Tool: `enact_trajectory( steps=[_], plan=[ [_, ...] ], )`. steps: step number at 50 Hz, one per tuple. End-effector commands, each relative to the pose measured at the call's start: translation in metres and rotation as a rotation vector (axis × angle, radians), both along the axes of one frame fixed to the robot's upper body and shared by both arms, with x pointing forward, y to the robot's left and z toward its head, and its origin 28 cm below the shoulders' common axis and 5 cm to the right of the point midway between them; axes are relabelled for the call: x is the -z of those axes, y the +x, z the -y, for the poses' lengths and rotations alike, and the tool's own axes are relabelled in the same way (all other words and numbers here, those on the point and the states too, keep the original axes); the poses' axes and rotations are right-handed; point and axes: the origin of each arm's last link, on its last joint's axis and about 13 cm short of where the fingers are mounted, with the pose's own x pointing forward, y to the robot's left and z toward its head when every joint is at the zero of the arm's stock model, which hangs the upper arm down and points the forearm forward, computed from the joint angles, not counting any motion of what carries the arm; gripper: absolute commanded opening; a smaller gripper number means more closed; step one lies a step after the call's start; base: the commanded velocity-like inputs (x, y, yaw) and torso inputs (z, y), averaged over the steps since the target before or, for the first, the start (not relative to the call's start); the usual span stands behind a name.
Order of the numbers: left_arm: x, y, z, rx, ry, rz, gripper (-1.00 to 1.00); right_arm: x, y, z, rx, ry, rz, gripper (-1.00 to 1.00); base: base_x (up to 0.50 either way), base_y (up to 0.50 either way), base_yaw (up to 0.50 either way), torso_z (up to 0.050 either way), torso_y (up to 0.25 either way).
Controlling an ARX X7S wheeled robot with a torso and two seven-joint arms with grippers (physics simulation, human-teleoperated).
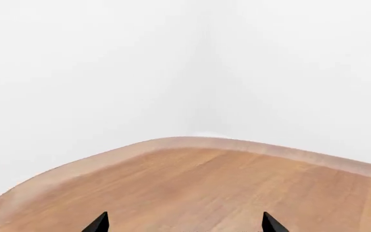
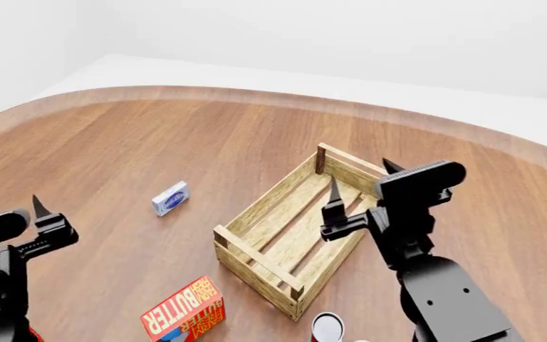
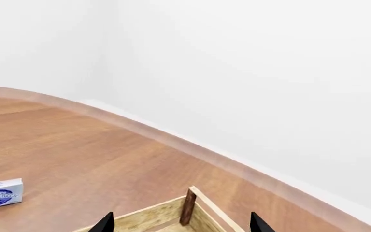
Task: Pick up the ketchup, and put it in the wooden tray.
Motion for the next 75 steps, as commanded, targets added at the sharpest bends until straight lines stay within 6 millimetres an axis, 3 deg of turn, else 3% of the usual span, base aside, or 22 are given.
enact_trajectory(
  steps=[1,29,75],
  plan=[
    [0.006,-0.021,-0.022,-0.108,0.047,-0.024,1.0,0.0,0.006,-0.002,-0.035,0.003,0.001,1.0,0.0,0.0,0.0,0.0,0.0],
    [0.04,-0.031,-0.039,-0.174,-0.005,-0.179,1.0,0.004,0.006,-0.005,-0.051,-0.004,-0.014,1.0,0.0,0.0,0.0,0.0,0.0],
    [0.046,-0.035,-0.044,-0.231,-0.085,-0.27,1.0,0.006,0.008,-0.006,-0.051,-0.005,-0.021,1.0,0.0,0.0,0.0,0.0,0.0]
  ],
)
